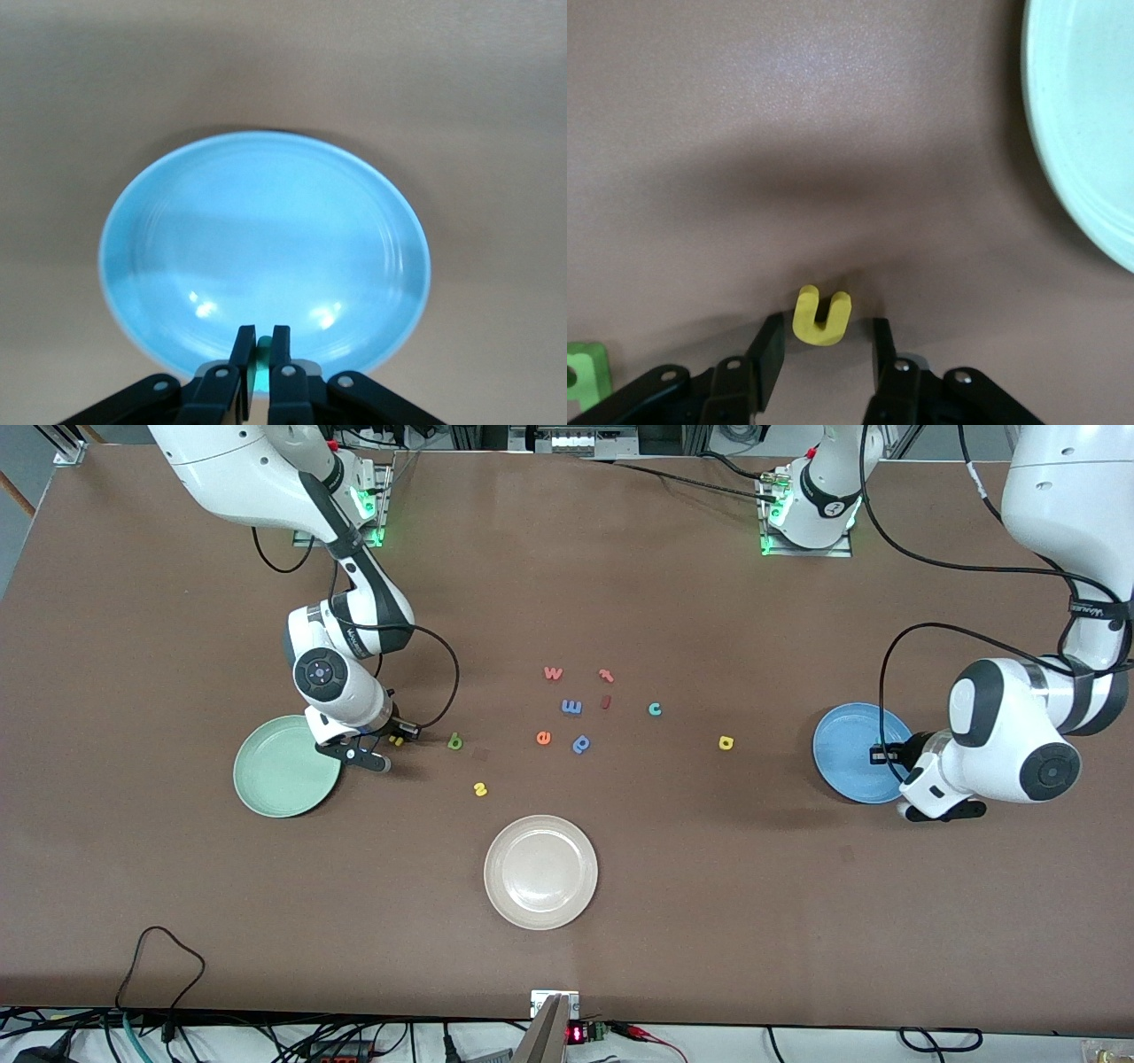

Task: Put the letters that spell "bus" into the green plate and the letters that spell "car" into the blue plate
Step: 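Place the cyan letter on the blue plate while the right gripper grasps the u, then drop the yellow u onto the green plate while the left gripper returns to letters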

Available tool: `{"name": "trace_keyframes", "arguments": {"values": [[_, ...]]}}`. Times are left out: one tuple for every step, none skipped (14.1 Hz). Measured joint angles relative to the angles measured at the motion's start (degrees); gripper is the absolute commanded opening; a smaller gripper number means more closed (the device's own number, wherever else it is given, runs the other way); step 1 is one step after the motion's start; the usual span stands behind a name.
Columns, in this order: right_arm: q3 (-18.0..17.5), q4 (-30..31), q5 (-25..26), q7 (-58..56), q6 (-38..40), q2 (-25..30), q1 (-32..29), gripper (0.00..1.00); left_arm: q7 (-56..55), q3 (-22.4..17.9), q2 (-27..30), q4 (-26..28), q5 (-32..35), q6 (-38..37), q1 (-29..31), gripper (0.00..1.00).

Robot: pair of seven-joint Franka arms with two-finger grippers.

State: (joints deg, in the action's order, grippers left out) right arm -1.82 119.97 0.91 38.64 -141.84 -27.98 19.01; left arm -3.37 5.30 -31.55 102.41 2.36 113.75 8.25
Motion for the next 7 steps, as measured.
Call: {"name": "trace_keyframes", "arguments": {"values": [[0.0,0.0,0.0,0.0,0.0,0.0,0.1,0.28,0.0,0.3,-0.2,2.5,0.0,4.1,-0.2,0.01],[0.0,0.0,0.0,0.0,0.0,0.0,0.1,0.25,0.0,0.5,-0.5,4.5,0.0,6.9,-0.4,0.02],[0.0,-0.1,0.0,0.0,-0.1,0.0,0.1,0.22,0.0,0.8,-0.7,5.8,0.0,8.3,-0.7,0.28],[0.0,-0.1,0.0,0.0,-0.1,0.0,0.1,0.19,0.0,0.9,-0.7,6.4,0.0,8.8,-0.8,0.79],[0.0,-0.1,0.0,0.0,-0.1,0.0,0.1,0.17,0.0,0.9,-0.7,6.4,0.0,8.9,-0.9,1.00],[0.0,-0.1,0.0,0.0,-0.1,0.0,0.1,0.16,0.1,1.0,-0.6,6.3,0.0,9.0,-1.0,1.00],[0.0,-0.1,0.0,0.0,-0.1,0.0,0.1,0.15,0.2,1.3,-0.4,6.1,0.0,9.0,-1.1,1.00]]}}
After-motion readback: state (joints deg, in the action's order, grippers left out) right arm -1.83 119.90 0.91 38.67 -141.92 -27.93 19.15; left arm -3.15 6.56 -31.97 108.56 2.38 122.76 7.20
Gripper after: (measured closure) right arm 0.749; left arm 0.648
